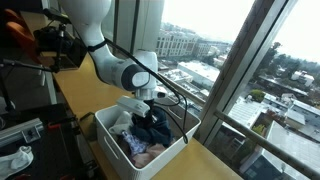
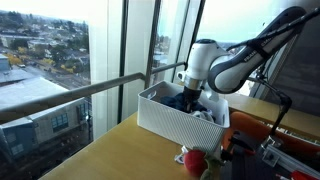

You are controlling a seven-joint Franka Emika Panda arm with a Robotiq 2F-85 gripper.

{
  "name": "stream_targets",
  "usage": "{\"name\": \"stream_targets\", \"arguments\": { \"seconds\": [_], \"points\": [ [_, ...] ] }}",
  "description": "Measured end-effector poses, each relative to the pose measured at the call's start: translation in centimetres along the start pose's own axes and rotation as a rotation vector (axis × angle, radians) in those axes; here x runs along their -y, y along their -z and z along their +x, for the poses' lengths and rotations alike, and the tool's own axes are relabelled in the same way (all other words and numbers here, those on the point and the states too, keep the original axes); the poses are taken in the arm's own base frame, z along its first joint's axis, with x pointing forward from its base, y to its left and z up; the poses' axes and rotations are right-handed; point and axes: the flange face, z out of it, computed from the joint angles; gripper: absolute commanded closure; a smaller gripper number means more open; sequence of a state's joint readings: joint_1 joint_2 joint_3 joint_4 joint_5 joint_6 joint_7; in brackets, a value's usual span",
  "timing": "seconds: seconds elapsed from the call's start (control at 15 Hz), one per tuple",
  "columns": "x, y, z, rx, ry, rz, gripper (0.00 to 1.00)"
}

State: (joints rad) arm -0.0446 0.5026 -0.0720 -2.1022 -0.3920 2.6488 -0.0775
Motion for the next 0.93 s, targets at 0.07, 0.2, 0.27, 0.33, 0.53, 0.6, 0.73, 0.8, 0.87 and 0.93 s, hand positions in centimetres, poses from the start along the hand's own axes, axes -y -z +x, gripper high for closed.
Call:
{"name": "stream_targets", "arguments": {
  "seconds": [0.07,0.2,0.27,0.33,0.53,0.6,0.73,0.8,0.87,0.93],
  "points": [
    [-0.1,0.1,0.2,0.000,0.000,-0.002,0.57],
    [-0.1,0.8,0.5,-0.002,0.001,-0.007,0.43],
    [-0.1,1.5,0.7,-0.008,0.003,-0.012,0.35],
    [0.0,2.6,0.9,-0.018,0.006,-0.019,0.29],
    [0.5,8.2,1.7,-0.072,0.029,-0.062,0.07],
    [0.9,10.6,2.0,-0.093,0.038,-0.081,0.01],
    [2.2,15.4,2.2,-0.134,0.056,-0.110,0.00],
    [3.0,17.6,2.3,-0.156,0.065,-0.117,0.00],
    [4.1,19.5,2.3,-0.180,0.078,-0.120,0.00],
    [5.4,20.9,2.4,-0.202,0.093,-0.116,0.00]
  ]
}}
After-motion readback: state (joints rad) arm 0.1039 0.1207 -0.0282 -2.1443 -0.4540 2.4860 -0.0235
